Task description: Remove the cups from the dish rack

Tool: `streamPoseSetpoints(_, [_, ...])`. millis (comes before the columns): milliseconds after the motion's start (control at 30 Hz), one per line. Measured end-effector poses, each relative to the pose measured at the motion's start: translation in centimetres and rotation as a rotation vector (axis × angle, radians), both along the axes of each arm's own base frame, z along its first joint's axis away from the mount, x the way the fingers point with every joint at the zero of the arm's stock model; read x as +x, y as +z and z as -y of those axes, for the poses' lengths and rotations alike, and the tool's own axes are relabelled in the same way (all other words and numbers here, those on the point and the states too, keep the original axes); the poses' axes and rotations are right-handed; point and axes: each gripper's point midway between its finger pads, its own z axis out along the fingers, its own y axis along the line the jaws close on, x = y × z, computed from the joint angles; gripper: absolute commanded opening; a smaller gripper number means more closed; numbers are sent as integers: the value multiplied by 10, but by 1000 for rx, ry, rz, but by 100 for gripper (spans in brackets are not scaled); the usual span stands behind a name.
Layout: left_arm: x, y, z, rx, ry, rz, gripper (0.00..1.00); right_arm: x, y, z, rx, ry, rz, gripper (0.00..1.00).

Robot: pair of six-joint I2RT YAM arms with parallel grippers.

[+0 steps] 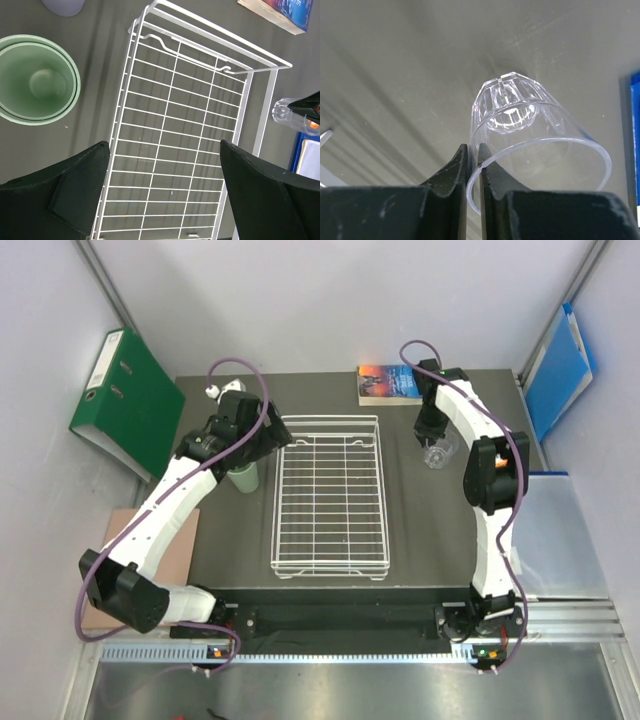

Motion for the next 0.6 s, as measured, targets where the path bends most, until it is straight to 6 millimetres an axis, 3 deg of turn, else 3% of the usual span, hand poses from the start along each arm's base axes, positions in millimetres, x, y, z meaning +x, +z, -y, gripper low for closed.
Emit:
streamPoseSetpoints(200, [-1, 0, 2, 0, -7, -2, 95, -1, -11, -3, 12, 17, -29, 0])
streamPoseSetpoints(433, [0, -7, 6, 6, -16, -18, 96, 1, -13, -5, 23, 40, -25, 18])
streamPoseSetpoints(600, [0, -9, 7, 9, -18, -23, 98, -1, -17, -6, 26, 49, -28, 25])
